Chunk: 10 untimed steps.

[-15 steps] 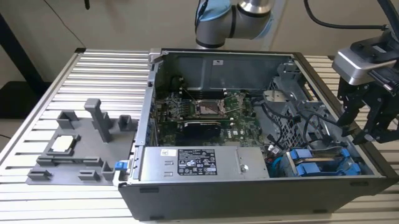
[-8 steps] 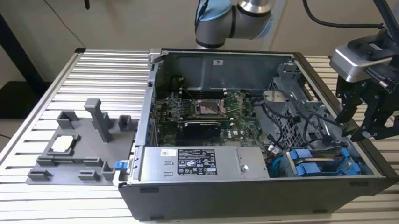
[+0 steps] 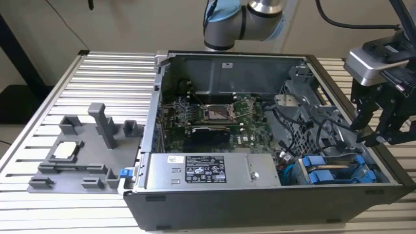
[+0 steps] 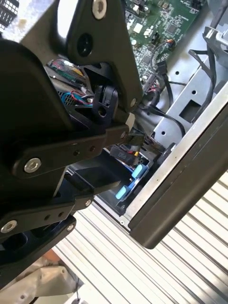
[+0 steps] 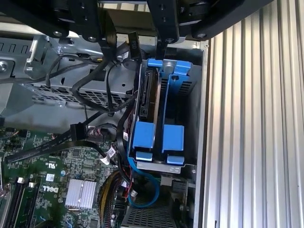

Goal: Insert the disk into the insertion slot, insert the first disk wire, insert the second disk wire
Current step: 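Insert the first disk wire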

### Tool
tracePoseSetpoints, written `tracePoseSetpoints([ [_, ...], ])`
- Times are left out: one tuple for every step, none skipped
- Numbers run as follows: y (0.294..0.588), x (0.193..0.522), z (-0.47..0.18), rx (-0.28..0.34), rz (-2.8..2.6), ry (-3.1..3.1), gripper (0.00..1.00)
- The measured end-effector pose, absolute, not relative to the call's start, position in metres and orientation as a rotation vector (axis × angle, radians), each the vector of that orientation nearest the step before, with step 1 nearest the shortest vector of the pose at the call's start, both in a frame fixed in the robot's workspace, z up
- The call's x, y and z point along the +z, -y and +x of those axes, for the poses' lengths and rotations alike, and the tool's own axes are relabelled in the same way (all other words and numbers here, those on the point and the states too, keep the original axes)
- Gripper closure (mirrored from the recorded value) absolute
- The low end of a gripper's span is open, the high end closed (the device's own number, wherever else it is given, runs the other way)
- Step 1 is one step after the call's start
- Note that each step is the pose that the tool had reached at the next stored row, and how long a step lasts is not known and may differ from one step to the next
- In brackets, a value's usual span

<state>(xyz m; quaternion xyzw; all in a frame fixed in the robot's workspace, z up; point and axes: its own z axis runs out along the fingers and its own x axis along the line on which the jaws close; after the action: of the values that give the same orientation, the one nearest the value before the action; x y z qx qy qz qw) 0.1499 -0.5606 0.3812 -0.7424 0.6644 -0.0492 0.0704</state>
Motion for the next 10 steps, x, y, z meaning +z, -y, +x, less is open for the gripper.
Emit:
tracePoseSetpoints([
  [0.5605, 0.3812, 0.1499, -0.148, -2.233, -1.999, 0.55],
  [0.5605, 0.3812, 0.1499, -0.148, -2.233, -1.999, 0.62],
  [0.5605, 0.3813, 0.1501, -0.148, -2.234, -1.998, 0.62],
  [0.5605, 0.3813, 0.1505, -0.148, -2.235, -1.997, 0.62],
  [0.5605, 0.3812, 0.1509, -0.148, -2.236, -1.995, 0.62],
  [0.5605, 0.3812, 0.1510, -0.148, -2.236, -1.995, 0.62],
  [0.5606, 0.3811, 0.1510, -0.148, -2.236, -1.995, 0.62],
  [0.5605, 0.3811, 0.1510, -0.148, -2.237, -1.994, 0.62],
  [0.5606, 0.3811, 0.1510, -0.148, -2.237, -1.994, 0.62],
  [0.5606, 0.3811, 0.1510, -0.148, -2.237, -1.994, 0.62],
])
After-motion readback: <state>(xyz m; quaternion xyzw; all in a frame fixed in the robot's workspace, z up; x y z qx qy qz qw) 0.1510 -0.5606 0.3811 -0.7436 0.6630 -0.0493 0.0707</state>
